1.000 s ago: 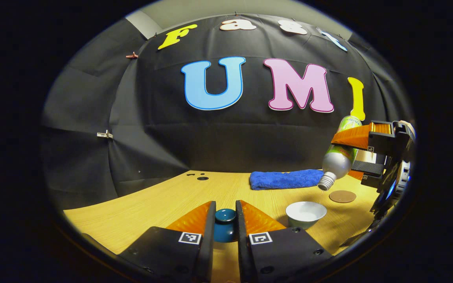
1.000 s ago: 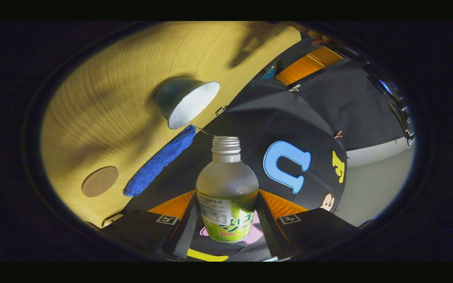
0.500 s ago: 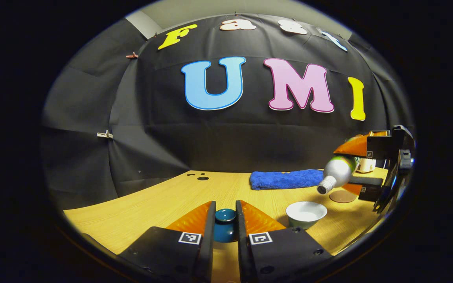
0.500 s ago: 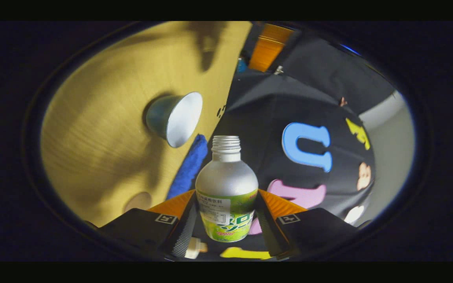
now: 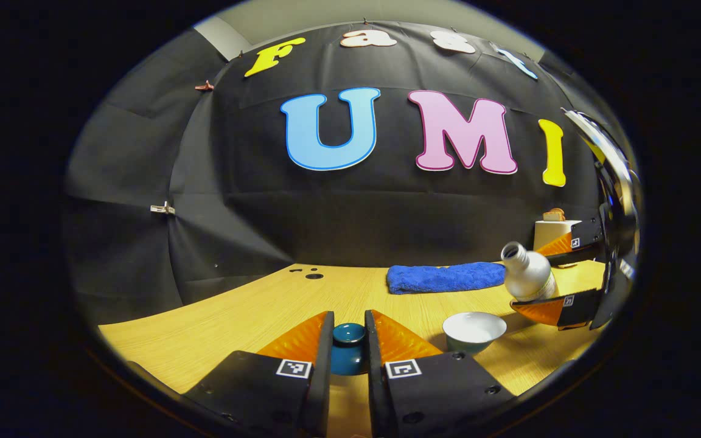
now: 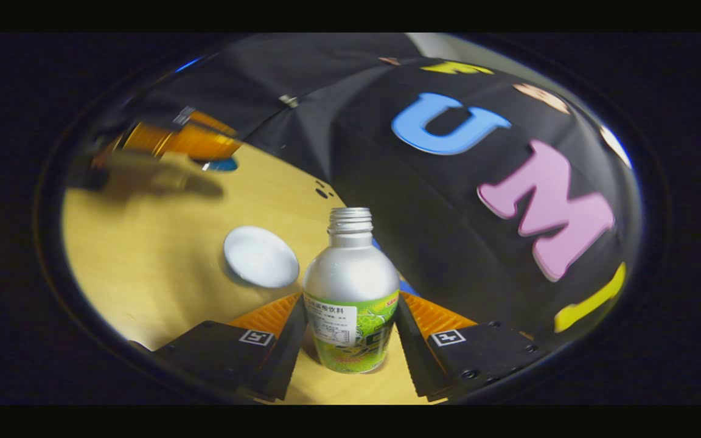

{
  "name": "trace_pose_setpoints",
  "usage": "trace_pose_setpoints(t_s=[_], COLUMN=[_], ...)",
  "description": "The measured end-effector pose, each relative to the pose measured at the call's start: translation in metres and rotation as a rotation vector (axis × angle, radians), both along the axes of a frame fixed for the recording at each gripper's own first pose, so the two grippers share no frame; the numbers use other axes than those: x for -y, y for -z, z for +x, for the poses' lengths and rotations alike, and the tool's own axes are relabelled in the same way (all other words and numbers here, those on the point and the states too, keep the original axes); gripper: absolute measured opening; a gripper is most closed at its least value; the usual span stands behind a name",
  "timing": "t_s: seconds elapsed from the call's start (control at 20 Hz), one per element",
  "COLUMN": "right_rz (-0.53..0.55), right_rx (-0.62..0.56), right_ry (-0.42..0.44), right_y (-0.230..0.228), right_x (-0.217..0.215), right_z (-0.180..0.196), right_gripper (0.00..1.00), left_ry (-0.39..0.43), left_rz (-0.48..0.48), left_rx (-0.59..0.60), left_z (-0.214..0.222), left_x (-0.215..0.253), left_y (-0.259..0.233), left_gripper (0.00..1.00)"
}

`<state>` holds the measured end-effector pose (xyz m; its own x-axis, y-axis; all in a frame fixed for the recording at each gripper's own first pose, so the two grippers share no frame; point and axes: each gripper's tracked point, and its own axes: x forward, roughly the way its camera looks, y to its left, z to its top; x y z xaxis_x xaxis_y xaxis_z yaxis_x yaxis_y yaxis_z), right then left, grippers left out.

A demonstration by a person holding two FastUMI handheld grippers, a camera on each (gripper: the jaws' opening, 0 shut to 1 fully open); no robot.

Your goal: Open the teacup lid with one hand, grasp the water bottle and pour water into the teacup with the other hand; after pouring, place the water bottle on the coaster and then close the teacup lid.

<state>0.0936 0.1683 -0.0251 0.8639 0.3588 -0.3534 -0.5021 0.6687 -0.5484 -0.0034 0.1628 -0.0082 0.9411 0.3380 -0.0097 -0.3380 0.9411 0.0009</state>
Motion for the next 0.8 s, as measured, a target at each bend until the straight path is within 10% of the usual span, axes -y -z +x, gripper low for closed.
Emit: trace_pose_setpoints(t_s=[0.25,0.8], right_rz=[0.468,0.697], right_rx=[-0.111,-0.088], right_ry=[0.136,0.261], right_y=[-0.013,-0.004], right_x=[0.000,0.009], right_z=[0.003,0.002], right_gripper=[0.78,0.78], left_ry=[-0.001,-0.001], left_rz=[0.000,0.001], left_rx=[0.000,0.000], left_z=[0.000,-0.001], left_x=[0.000,0.000], left_y=[-0.001,0.000], left_gripper=[0.30,0.30])
